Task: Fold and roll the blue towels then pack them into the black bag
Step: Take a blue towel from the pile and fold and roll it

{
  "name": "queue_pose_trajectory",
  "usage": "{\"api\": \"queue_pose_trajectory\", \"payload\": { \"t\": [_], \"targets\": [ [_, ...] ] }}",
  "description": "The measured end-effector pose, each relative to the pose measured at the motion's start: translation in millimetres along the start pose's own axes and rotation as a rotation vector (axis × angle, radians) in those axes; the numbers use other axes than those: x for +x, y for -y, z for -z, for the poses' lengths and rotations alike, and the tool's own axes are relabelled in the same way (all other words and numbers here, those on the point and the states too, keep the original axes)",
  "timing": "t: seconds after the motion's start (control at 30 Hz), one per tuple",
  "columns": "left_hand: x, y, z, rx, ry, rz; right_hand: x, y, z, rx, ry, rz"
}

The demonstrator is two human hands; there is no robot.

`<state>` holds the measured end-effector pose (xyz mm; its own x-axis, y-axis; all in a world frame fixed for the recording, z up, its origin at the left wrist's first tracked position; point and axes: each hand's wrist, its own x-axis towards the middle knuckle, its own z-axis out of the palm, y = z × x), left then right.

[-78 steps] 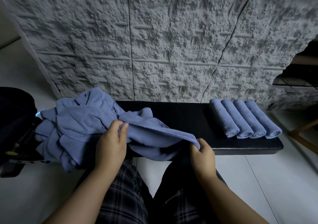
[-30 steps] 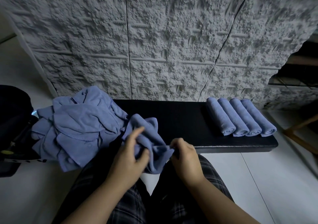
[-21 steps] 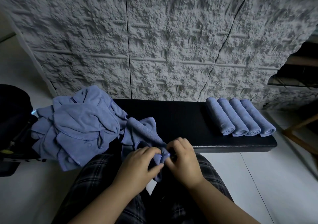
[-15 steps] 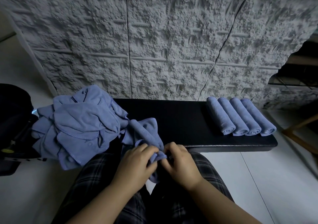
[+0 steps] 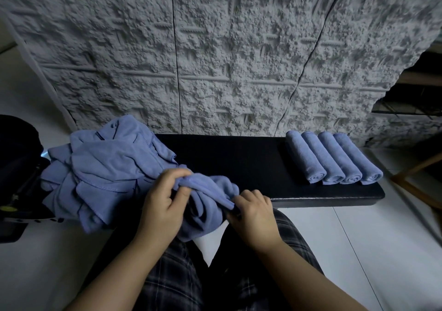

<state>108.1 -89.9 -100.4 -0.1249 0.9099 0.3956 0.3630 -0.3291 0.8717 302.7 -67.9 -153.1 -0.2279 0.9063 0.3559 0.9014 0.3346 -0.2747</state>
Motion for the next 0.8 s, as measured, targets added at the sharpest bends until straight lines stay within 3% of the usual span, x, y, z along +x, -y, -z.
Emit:
{"api": "queue_pose_trajectory", "payload": {
  "t": [0.17,0.43,0.63,0.8],
  "targets": [
    [3,-9,0,-0.049,-0.175,0.134,0,-5,1,0.011,0.048,-0.159],
    [9,-20,6,-0.042,-0.375,0.258,5,-7,14,0.264,0.079,-0.375],
    [19,-11,9,-0.026,-0.166,0.435,14,15,40,0.754,0.251,-0.658],
    [18,-23,4,-0.107,-0.106,0.506,23,46,67,1.239,0.354,-0.728]
  ]
}}
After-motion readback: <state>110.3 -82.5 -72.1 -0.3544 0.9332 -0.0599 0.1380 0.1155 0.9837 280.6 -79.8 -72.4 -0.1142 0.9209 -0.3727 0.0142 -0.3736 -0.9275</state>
